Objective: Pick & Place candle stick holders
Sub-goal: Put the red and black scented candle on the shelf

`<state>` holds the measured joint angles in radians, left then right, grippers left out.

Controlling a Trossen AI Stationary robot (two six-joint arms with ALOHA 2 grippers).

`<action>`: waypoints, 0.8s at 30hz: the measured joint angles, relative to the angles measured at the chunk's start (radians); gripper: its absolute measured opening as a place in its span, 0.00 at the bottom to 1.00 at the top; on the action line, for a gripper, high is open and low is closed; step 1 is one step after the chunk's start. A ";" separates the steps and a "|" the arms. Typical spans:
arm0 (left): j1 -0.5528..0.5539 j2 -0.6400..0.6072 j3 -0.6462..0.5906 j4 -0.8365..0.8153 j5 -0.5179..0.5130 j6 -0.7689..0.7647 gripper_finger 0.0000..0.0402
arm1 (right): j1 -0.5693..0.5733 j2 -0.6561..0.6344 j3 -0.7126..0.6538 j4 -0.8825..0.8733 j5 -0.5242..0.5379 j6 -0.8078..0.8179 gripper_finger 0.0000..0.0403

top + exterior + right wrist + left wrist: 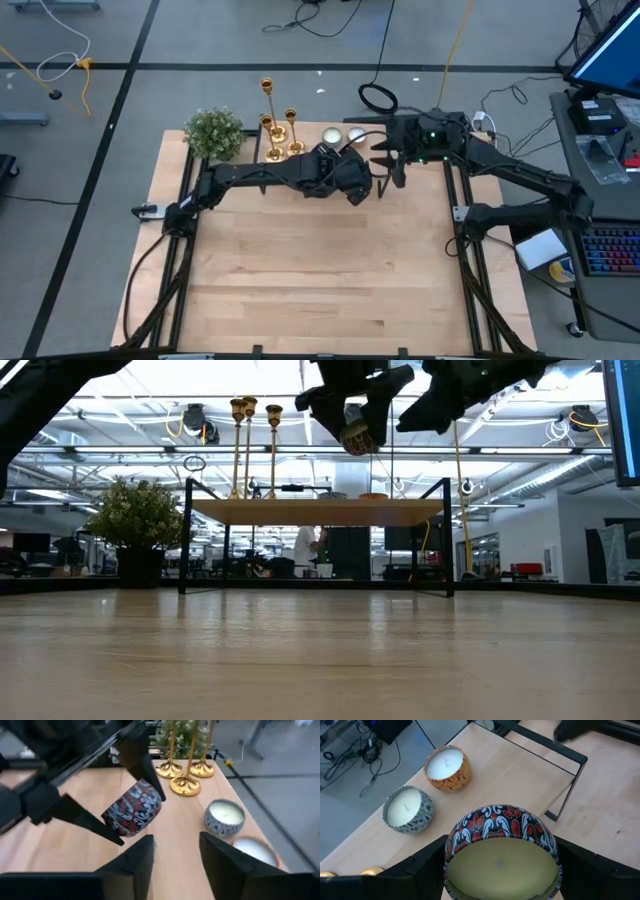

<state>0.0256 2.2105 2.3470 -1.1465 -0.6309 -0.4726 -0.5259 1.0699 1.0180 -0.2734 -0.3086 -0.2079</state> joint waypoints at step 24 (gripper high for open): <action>0.021 0.000 0.000 0.067 -0.082 0.104 0.73 | -0.076 0.128 -0.001 0.262 -0.195 0.538 0.63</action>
<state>0.0468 2.2101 2.3470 -1.0794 -0.7124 -0.3683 -0.6022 1.1979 1.0166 -0.0111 -0.5033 0.3302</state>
